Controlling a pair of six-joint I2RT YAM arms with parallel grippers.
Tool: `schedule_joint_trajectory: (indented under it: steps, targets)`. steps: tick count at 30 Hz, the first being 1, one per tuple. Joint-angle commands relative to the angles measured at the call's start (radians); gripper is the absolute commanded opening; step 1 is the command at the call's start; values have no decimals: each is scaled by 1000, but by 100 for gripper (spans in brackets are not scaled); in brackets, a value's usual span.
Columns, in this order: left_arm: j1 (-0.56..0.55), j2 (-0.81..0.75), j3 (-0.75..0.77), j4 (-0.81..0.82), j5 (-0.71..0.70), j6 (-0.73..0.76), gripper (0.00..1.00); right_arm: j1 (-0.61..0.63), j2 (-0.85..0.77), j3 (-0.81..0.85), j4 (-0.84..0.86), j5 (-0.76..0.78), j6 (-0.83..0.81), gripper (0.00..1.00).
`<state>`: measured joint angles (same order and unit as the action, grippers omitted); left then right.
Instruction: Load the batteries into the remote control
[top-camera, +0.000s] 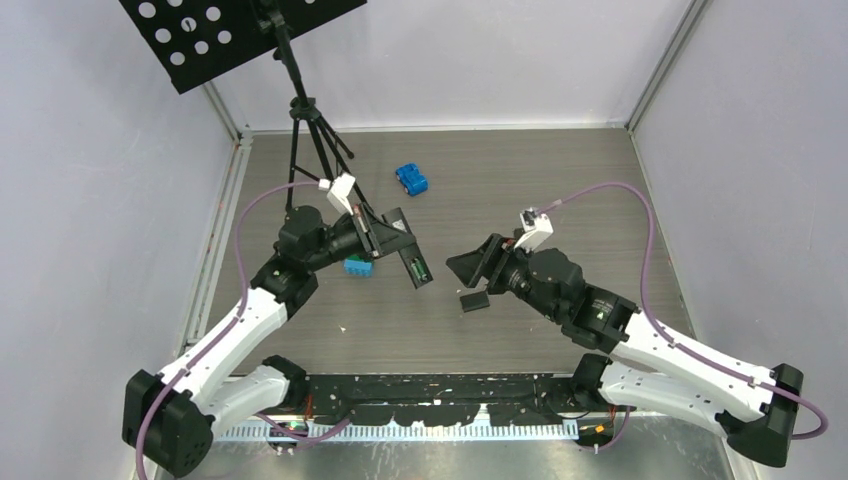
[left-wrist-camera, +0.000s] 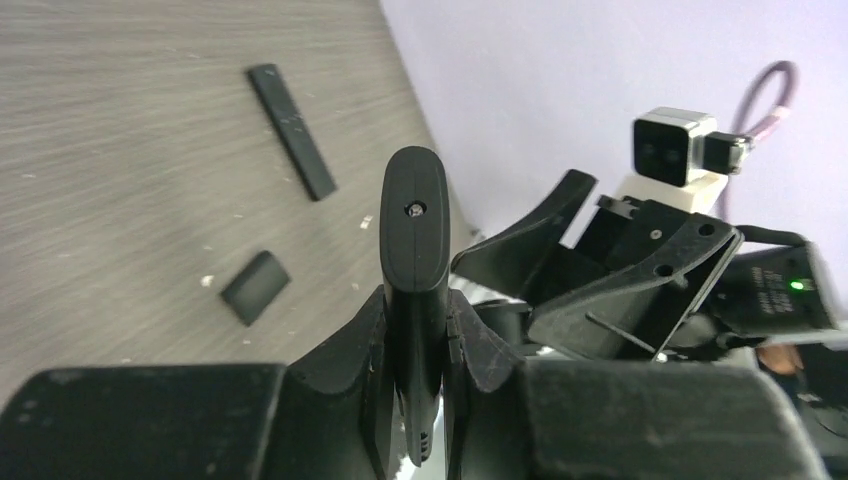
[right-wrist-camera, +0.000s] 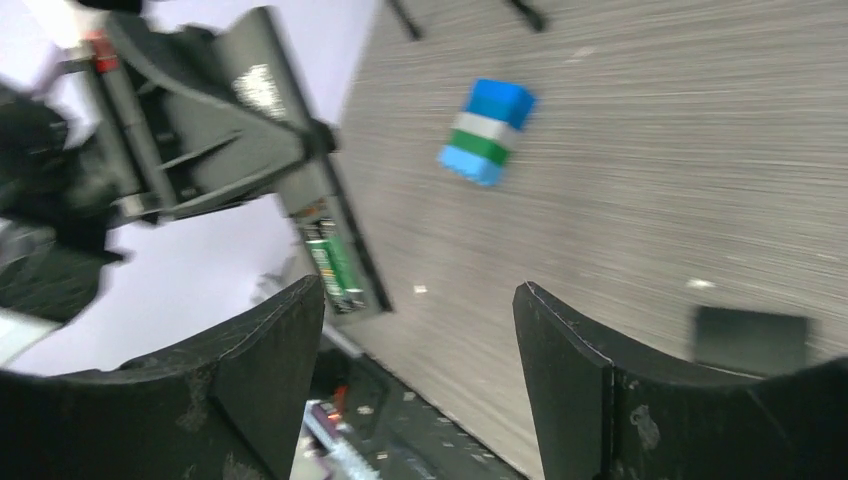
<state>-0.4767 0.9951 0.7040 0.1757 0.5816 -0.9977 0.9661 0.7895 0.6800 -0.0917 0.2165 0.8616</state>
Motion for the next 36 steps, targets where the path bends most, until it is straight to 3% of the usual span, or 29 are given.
schedule_joint_trajectory:
  steps: [1, 6, 8, 11, 13, 19, 30, 36]
  targets:
    - [9, -69, -8, -118, -184, 120, 0, -27, 43, 88, -370, 217, -85, 75]
    - [9, -135, -42, -138, -287, 137, 0, -122, 224, 135, -531, 227, -108, 77]
    - [9, -149, -39, -153, -303, 150, 0, -151, 296, 150, -555, 198, -141, 65]
    - [10, -162, -26, -185, -316, 170, 0, -155, 395, 174, -563, 113, -290, 58]
    - [10, -166, -26, -206, -322, 175, 0, -140, 462, 202, -596, 61, -374, 62]
    - [13, -148, -8, -229, -321, 175, 0, -78, 668, 320, -679, 139, -439, 71]
    - [33, -138, 14, -245, -315, 188, 0, -48, 824, 382, -688, 71, -520, 72]
    - [50, -133, 17, -252, -298, 191, 0, -31, 916, 426, -708, 146, -548, 70]
